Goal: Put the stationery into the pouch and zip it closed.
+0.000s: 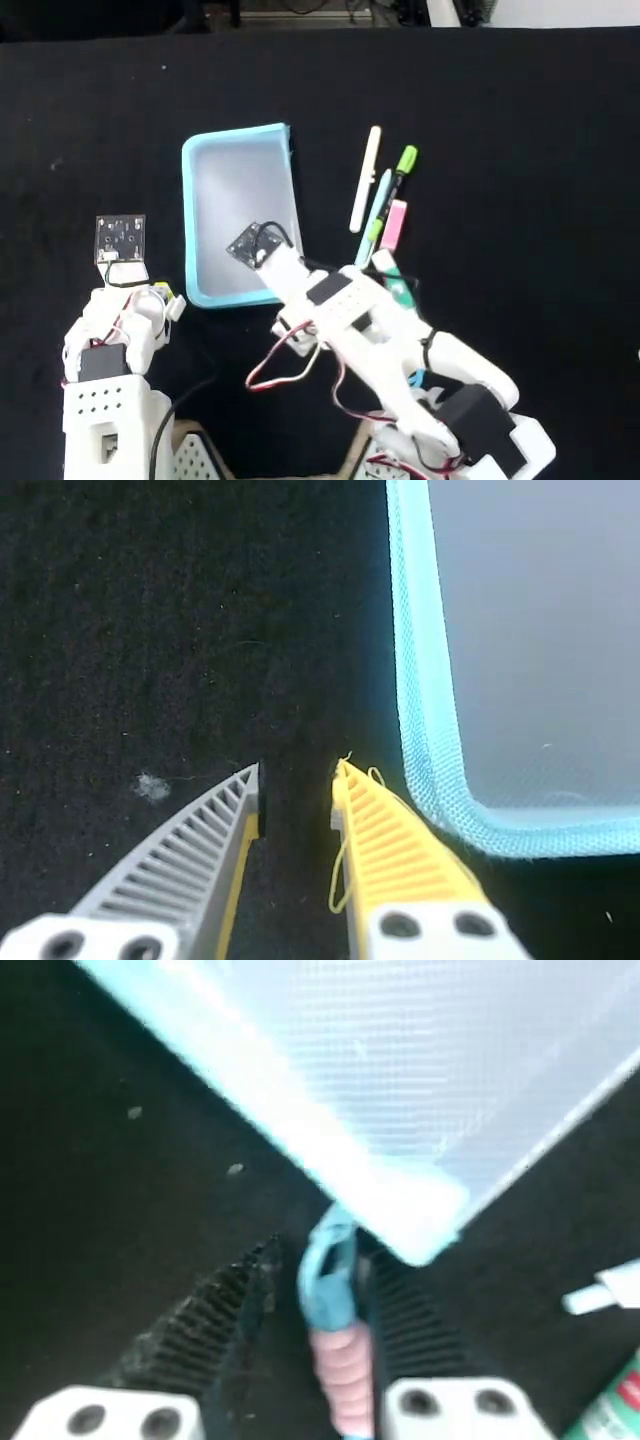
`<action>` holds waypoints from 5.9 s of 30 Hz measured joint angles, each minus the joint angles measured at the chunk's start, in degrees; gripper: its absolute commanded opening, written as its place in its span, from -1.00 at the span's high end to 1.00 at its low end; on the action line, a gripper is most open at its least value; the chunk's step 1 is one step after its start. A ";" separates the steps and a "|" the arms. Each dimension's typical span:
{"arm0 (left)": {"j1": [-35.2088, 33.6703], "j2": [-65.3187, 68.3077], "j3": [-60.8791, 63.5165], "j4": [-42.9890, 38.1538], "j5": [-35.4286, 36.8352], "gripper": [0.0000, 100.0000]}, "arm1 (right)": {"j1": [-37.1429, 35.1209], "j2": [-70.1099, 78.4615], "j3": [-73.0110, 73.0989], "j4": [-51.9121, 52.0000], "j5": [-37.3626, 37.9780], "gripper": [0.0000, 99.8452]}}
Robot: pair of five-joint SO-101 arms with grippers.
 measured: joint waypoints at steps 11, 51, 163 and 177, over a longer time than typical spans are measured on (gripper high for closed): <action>0.00 0.00 0.00 0.00 0.00 0.74 | 2.90 -18.55 10.64 -0.44 0.35 0.98; 2.11 0.00 -4.84 -5.98 0.00 0.74 | 12.04 -20.66 10.90 -6.95 3.52 0.98; 19.60 0.53 -35.52 29.98 -11.60 0.72 | -9.85 -48.97 20.84 -17.67 7.30 0.98; 19.78 0.62 -36.66 29.54 -11.52 0.94 | -9.58 -50.55 20.66 -18.90 7.21 0.98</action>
